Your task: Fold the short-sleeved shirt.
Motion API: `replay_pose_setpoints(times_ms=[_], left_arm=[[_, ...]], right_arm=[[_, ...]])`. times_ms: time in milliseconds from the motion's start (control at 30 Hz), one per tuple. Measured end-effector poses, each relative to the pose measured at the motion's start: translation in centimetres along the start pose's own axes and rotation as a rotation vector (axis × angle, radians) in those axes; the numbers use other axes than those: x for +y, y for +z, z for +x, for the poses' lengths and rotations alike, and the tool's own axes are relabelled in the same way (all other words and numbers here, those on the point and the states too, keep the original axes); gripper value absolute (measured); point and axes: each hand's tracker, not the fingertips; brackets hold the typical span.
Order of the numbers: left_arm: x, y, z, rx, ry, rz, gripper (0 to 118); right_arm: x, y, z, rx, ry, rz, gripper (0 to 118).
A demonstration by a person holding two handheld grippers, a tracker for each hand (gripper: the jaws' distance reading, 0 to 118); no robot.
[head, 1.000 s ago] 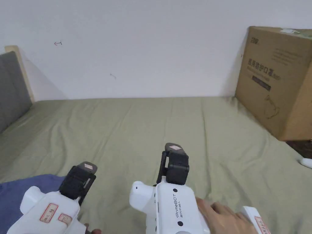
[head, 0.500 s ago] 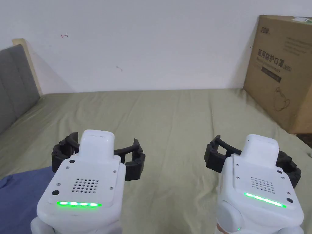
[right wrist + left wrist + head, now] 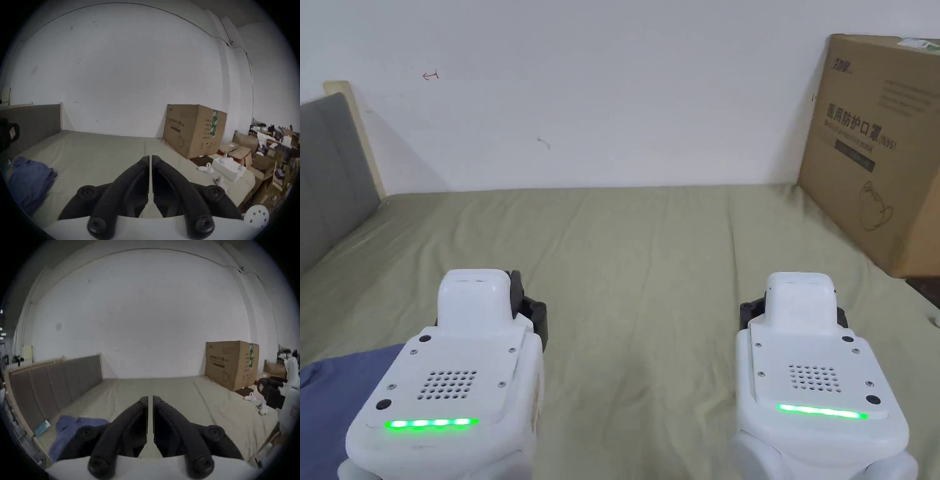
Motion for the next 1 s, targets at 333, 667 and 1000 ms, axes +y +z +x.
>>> replay_pose_setpoints(times_ms=[333, 667, 1000], left_arm=[[0.3, 0.0, 0.3, 0.032, -0.032, -0.006, 1], [0.8, 1.6, -3.4, 0.182, -0.086, 0.009, 1], [0.6, 7.8, -13.4, 0.514, -0.041, -0.01, 0]], right_arm=[[0.6, -0.2, 0.7, 0.059, -0.078, -0.028, 4], [2.2, 0.0, -3.0, 0.25, -0.135, -0.006, 4], [3.3, 2.2, -14.8, 0.65, -0.138, -0.029, 4]])
